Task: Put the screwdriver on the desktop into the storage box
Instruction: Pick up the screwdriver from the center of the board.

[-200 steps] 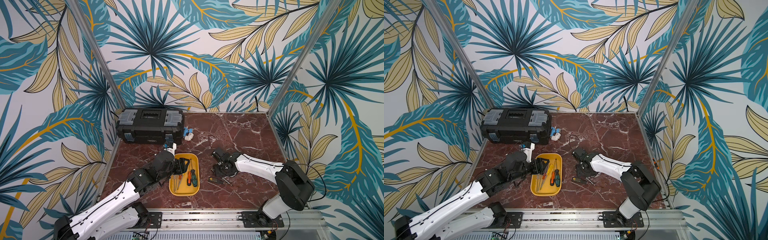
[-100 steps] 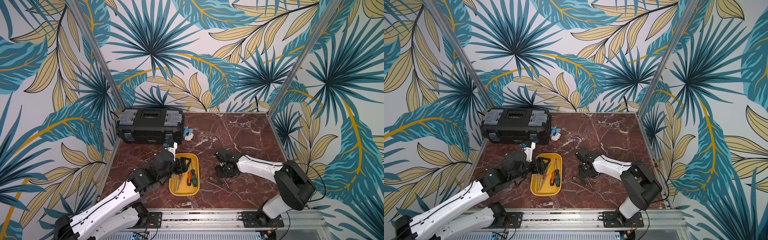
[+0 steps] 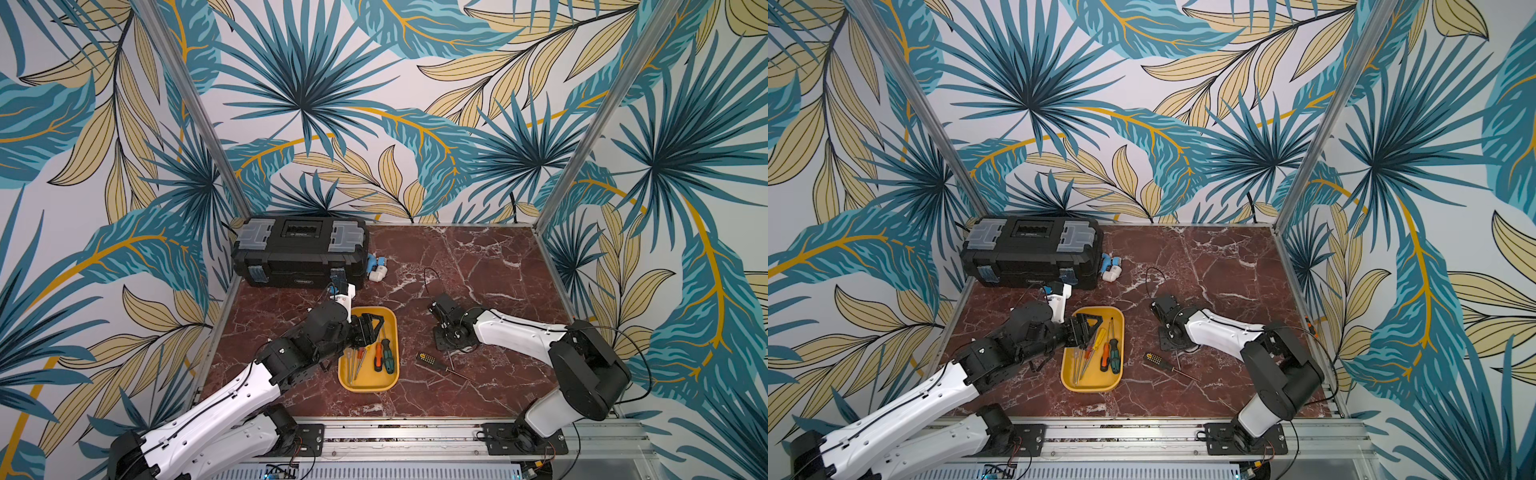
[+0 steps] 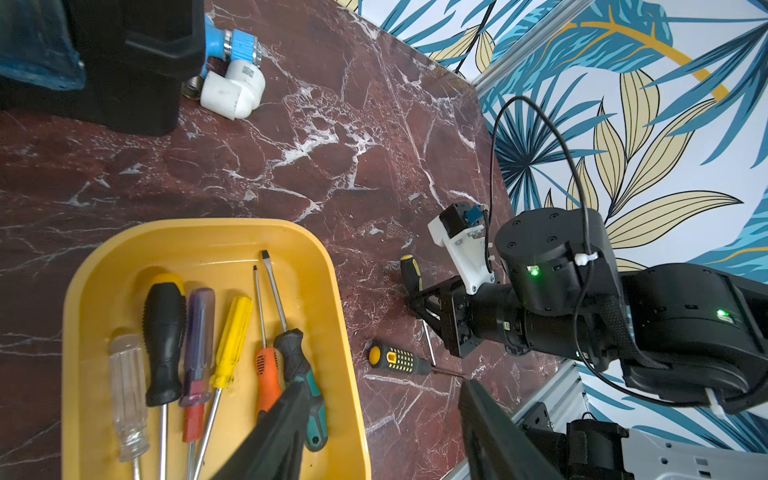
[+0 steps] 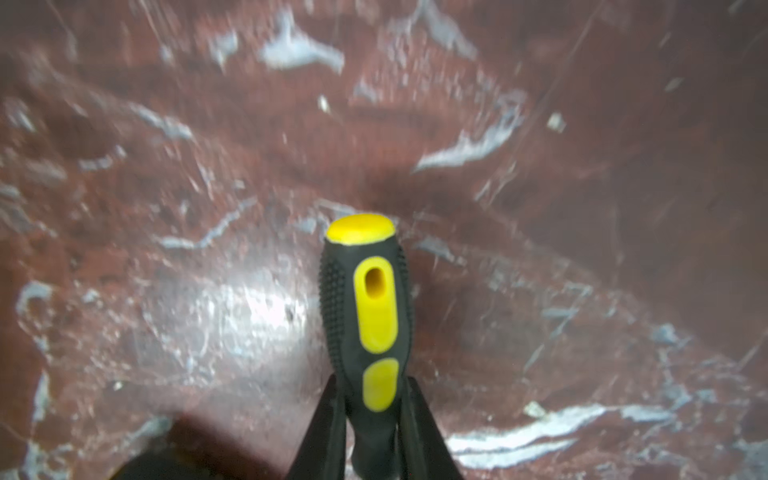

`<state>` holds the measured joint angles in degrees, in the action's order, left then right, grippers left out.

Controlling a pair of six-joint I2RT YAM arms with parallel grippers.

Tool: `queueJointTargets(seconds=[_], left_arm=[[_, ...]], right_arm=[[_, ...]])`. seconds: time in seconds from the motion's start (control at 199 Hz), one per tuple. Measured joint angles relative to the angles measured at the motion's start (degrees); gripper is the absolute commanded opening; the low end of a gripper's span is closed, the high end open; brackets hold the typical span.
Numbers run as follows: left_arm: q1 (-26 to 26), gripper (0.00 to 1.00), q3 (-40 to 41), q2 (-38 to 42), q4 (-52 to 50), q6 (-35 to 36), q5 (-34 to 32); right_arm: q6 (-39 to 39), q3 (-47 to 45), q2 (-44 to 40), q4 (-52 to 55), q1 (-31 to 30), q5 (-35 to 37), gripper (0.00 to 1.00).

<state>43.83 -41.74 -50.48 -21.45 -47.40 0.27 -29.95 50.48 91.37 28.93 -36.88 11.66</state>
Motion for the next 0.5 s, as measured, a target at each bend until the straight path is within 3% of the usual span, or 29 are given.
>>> queueJointTargets(seconds=[0.316,0.397,0.502], left_arm=[[0.0,0.66,1.4,1.3,1.4,-1.7,0.5],[0.0,0.7,2.5,2.6,4.1,-3.1,1.6],[0.0,0.76,4.9,4.1,11.6,-5.6,5.1]], right_arm=[[2.6,6.6,-2.1,-4.1,0.7,6.4,0.05],[2.8,8.2,-7.2,-4.0,0.8,3.9,0.03],[1.6,9.9,-14.7,-4.9,0.9,-5.6,0.03]])
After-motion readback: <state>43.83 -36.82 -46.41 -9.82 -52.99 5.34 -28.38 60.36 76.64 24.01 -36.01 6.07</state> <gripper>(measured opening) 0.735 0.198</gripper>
